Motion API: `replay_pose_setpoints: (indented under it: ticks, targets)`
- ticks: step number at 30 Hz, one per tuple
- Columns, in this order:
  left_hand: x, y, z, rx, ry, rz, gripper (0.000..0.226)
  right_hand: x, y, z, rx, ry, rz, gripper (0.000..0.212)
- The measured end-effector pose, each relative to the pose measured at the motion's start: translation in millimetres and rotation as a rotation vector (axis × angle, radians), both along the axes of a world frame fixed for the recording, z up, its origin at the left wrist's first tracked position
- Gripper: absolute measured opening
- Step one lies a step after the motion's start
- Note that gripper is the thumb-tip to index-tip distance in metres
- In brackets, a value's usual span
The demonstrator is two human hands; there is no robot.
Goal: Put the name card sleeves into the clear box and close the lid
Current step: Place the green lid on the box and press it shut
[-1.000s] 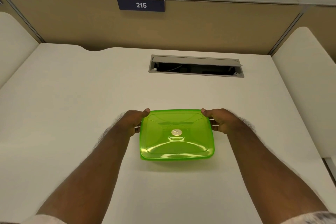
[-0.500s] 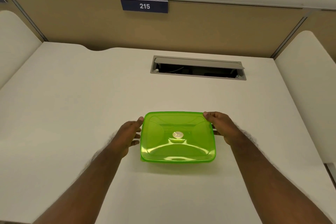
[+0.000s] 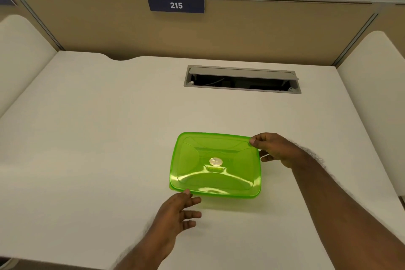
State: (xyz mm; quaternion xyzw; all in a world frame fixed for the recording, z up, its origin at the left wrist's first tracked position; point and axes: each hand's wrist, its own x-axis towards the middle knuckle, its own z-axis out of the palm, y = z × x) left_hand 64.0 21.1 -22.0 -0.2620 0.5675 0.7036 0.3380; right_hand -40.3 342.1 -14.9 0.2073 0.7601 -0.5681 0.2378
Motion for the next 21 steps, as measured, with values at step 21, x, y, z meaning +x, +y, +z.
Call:
replay_pose_setpoints:
  ticks: [21]
  targets:
    - [-123, 140, 26, -0.090, 0.256, -0.208, 0.021, 85, 49, -2, -0.512, 0.124, -0.760, 0.015]
